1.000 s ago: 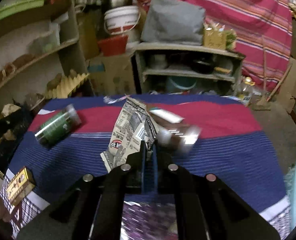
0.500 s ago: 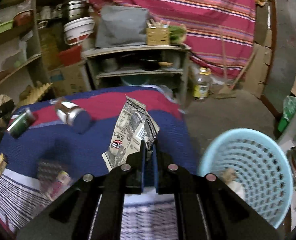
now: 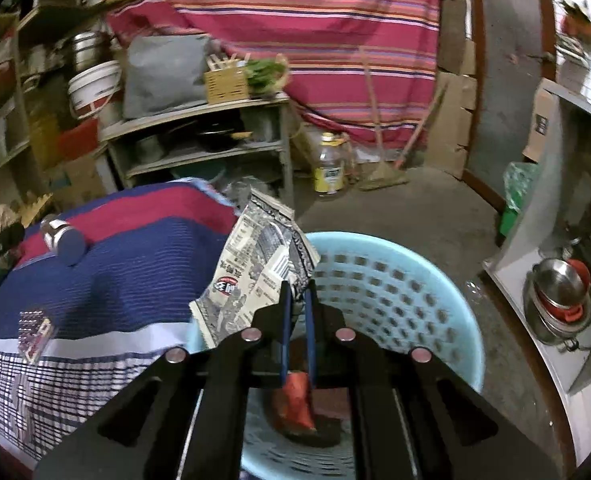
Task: Collect trash
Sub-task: 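Carry the brown paper and snack wrapper over the blue basket, then open the left gripper over the basket while the right gripper releases the wrapper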
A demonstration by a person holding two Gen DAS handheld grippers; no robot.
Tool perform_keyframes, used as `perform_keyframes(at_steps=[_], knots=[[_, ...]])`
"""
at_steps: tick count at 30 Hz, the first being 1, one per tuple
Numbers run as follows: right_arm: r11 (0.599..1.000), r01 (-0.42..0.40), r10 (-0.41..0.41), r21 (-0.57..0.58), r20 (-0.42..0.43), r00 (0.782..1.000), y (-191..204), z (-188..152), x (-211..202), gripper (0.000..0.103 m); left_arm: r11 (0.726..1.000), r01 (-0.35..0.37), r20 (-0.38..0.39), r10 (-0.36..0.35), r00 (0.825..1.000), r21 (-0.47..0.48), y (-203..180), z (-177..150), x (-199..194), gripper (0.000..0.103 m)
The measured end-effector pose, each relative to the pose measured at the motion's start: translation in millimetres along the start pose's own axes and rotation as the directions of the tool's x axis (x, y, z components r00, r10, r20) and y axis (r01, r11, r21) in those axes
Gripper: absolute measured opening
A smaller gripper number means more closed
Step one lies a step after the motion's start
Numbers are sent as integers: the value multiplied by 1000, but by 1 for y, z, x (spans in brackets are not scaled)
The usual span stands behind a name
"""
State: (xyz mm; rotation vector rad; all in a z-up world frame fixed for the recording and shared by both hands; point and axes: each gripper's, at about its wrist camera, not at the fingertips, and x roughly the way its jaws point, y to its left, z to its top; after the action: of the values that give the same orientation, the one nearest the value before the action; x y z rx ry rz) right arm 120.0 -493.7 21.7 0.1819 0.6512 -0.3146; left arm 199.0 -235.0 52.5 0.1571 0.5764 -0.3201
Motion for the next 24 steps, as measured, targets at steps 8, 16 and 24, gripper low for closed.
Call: perform_keyframes(at_steps=[8,16,24], knots=[[999,27,-27,30,14,1000,-44,5,-13,7,995,103,-26,-103,994,4,-45,-4,12,45],[993,62,-61,96,-7,998,-85,0,-15,7,976,215,-85,-211,974,43,-97,-10,31,45],[993,62,-59,105,-29,998,-89,-15,-6,7,952,291,-87,-284,955,91,-141,-1,35,45]])
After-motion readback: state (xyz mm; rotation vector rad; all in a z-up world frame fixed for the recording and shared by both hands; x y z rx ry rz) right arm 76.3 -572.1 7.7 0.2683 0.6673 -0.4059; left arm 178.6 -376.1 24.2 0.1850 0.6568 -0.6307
